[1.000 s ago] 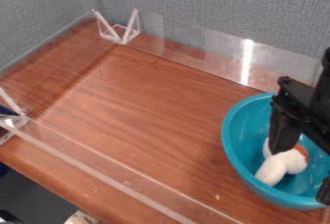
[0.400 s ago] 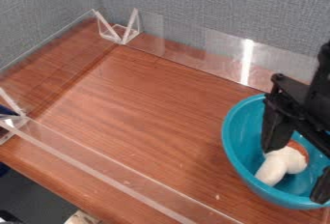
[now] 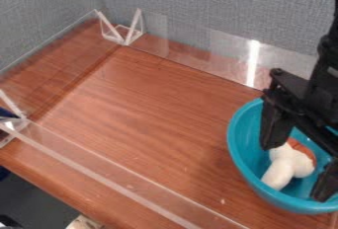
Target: Put the mushroom in the blue bowl
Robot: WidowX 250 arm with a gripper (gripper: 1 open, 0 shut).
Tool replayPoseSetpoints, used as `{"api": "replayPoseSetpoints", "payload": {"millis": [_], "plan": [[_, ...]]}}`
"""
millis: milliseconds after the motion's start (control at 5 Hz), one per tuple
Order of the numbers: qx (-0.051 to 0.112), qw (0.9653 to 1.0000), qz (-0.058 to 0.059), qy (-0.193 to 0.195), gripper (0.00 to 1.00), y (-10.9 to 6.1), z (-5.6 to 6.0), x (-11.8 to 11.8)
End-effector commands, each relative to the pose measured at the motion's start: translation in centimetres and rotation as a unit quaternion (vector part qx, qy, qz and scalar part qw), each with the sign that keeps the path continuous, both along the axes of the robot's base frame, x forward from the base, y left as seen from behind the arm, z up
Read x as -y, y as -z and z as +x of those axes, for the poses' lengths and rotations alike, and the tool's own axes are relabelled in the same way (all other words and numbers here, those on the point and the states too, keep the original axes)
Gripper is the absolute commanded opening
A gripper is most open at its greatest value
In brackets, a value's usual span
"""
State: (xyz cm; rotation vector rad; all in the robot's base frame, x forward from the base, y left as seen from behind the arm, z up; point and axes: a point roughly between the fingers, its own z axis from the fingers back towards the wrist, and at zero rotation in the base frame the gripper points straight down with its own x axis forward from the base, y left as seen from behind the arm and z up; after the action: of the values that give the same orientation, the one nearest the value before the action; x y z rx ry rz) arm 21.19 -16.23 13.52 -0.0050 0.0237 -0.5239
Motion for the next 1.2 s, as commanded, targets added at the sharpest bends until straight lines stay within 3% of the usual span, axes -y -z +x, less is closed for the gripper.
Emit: {"api": "replayPoseSetpoints", "payload": {"millis": [0, 1000], "plan": [[0.022, 0.9996, -0.011, -0.013, 1.00, -1.5, 0.2, -0.6], [0.010, 0.9993, 0.005, -0.034, 1.00, 1.0, 1.3, -0.2]]}}
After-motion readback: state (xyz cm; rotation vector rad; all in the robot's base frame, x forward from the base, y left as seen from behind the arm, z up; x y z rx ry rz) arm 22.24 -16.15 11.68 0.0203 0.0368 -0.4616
